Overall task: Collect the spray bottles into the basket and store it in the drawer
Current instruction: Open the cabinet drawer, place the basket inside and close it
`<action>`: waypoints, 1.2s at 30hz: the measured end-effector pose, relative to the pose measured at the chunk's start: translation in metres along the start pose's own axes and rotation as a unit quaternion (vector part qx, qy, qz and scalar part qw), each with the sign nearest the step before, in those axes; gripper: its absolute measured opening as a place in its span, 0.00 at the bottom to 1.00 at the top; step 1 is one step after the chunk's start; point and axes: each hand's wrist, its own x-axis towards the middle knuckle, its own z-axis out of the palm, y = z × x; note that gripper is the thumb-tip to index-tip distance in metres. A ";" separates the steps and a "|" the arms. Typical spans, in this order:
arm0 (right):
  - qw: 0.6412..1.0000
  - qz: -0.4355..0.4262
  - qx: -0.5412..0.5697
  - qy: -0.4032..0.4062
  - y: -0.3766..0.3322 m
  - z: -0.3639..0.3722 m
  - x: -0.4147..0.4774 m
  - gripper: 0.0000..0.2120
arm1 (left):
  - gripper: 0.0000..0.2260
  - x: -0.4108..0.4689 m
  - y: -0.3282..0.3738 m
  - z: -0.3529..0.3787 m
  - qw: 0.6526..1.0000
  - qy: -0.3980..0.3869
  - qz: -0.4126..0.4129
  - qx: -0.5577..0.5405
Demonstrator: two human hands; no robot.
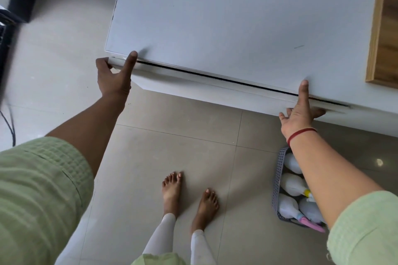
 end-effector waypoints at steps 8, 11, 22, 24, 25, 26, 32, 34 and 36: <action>0.996 0.038 -0.008 0.083 0.036 -0.026 -0.021 0.57 | 0.30 -0.023 -0.050 -0.016 0.996 0.060 0.037 0.055; 0.994 0.032 -0.023 0.098 0.053 -0.047 -0.027 0.51 | 0.29 -0.041 -0.065 -0.028 0.996 0.069 0.033 0.045; 0.995 0.031 -0.029 0.094 0.094 -0.111 -0.057 0.47 | 0.26 -0.100 -0.100 -0.068 0.995 0.048 -0.018 0.085; 0.995 0.019 -0.036 0.093 0.097 -0.118 -0.058 0.47 | 0.27 -0.104 -0.103 -0.073 0.995 0.045 -0.023 0.090; 0.995 0.010 -0.040 0.091 0.097 -0.122 -0.058 0.47 | 0.27 -0.106 -0.104 -0.075 0.995 0.043 -0.028 0.090; 0.995 0.006 -0.045 0.087 0.097 -0.125 -0.059 0.47 | 0.27 -0.108 -0.105 -0.077 0.995 0.041 -0.032 0.088; 0.995 0.015 -0.055 0.080 0.105 -0.143 -0.064 0.48 | 0.22 -0.110 -0.115 -0.081 0.994 0.048 -0.076 0.059; 0.995 0.014 -0.048 0.084 0.110 -0.146 -0.062 0.49 | 0.20 -0.107 -0.116 -0.080 0.992 0.058 -0.087 0.070; 0.996 0.013 -0.044 0.079 0.115 -0.150 -0.062 0.50 | 0.22 -0.108 -0.116 -0.082 0.987 0.071 -0.110 0.095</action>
